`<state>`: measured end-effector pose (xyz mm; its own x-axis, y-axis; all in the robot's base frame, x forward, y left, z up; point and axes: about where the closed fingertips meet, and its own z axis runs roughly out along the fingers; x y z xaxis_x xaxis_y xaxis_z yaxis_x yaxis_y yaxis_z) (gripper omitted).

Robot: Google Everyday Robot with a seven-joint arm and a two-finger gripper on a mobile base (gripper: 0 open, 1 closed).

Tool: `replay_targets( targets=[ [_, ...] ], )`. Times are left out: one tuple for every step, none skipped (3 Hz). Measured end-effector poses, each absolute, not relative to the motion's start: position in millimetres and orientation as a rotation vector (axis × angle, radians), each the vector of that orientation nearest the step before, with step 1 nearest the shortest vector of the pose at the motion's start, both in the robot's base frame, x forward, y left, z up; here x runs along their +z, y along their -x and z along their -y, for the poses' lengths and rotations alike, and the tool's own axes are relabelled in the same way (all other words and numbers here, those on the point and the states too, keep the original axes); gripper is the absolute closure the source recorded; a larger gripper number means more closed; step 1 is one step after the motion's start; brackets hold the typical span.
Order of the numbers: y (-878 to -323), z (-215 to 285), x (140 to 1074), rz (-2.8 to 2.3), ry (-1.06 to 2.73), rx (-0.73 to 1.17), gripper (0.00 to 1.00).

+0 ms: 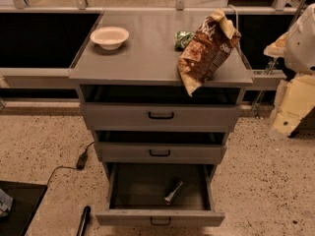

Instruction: Pick redbull can from bottom drawer and place on counter

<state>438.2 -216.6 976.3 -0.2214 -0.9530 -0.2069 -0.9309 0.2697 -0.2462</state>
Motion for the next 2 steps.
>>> replay_targets(
  targets=[
    [-438.1,216.6,976.3,-2.231,1.724,-0.099,0.0],
    [-435.2,219.1,975.8,-2.208,1.719,-0.04,0.0]
  ],
)
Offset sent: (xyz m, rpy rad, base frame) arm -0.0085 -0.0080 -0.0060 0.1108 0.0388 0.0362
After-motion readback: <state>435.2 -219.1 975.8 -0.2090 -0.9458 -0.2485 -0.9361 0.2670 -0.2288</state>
